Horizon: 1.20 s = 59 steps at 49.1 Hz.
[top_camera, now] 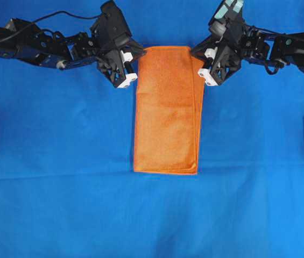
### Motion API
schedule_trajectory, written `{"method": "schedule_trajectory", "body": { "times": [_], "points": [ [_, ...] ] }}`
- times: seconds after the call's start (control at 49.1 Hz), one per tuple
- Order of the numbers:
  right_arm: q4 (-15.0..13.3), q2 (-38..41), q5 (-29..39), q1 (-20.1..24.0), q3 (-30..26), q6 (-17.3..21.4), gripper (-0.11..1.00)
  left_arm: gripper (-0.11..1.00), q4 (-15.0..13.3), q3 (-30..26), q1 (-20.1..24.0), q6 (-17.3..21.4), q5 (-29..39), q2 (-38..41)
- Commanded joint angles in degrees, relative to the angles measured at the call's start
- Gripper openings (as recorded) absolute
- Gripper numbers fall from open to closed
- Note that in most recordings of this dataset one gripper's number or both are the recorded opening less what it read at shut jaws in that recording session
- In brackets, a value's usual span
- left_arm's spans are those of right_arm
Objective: Fold the orange towel.
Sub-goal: 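Fold the far end toward the near end with both grippers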
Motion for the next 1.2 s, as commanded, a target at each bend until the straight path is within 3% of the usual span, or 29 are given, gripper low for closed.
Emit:
{"method": "schedule_trajectory", "body": {
  "times": [0.0,0.142,0.387,0.672,1.181],
  "points": [
    [0.0,-1.6,-0.1,0.2,-0.8,0.0,0.02,0.02,0.1,-0.6,-0.1,0.1,0.4,-2.7],
    [0.0,-2.7,-0.1,1.5,-0.4,0.6,0.02,0.02,0.1,0.1,-1.1,0.1,2.5,-5.4],
    [1.2,-8.3,3.7,8.2,0.6,1.0,0.02,0.02,0.1,2.0,-5.3,0.1,6.2,-11.0],
    [2.2,-12.5,8.3,18.2,1.2,3.3,0.02,0.02,0.1,4.0,-14.3,-0.6,10.3,-14.3],
    [2.3,-10.6,8.5,32.9,1.1,9.4,0.02,0.02,0.1,4.8,-28.9,-3.8,14.6,-14.2]
  ]
}}
